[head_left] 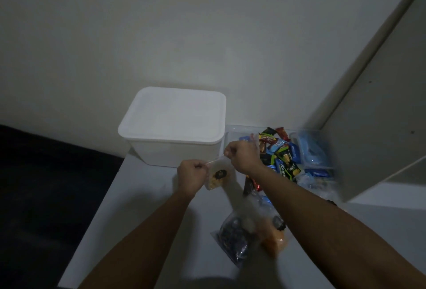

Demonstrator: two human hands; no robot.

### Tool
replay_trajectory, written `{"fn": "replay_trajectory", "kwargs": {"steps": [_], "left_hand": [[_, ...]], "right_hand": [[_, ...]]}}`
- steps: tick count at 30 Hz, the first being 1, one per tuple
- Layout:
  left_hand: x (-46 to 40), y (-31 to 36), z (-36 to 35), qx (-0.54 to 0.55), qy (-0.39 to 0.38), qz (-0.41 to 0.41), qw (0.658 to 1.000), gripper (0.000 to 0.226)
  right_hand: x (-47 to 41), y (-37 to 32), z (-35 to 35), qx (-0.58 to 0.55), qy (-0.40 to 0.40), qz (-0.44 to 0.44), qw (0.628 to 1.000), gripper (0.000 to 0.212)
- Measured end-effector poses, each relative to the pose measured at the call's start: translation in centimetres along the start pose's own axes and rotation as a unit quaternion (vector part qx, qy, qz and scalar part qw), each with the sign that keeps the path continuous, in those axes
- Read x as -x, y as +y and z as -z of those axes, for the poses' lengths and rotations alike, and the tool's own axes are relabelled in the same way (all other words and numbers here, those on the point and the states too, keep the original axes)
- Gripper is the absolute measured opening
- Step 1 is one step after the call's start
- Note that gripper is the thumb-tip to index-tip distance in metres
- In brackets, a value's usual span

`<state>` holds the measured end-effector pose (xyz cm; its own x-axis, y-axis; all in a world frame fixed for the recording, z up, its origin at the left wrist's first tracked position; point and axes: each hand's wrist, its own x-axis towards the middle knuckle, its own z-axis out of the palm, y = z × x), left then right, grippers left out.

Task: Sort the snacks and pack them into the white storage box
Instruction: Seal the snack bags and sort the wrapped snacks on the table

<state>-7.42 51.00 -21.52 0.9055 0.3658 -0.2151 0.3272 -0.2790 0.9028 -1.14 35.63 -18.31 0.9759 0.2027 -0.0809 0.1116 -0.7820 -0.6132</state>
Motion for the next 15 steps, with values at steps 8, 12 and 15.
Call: {"fn": "replay_trajectory", "kwargs": {"steps": [8, 12, 15], "left_hand": [[-2.4, -1.4, -0.9, 0.002, -0.003, 0.023, 1.0, 0.016], [-4.0, -2.3, -1.1, -0.012, 0.022, 0.048, 0.999, 0.014], [-4.6, -2.6, -1.1, -0.03, 0.043, 0.056, 0.997, 0.033]], "right_hand": [[-1.4, 0.5, -1.1, -0.018, -0.017, -0.028, 0.999, 0.016], [-1.7, 0.7, -1.1, -0.036, -0.039, -0.025, 0.998, 0.032], [-1.5, 1.3, -0.7, -0.073, -0.033, -0.028, 0.996, 0.048]]}}
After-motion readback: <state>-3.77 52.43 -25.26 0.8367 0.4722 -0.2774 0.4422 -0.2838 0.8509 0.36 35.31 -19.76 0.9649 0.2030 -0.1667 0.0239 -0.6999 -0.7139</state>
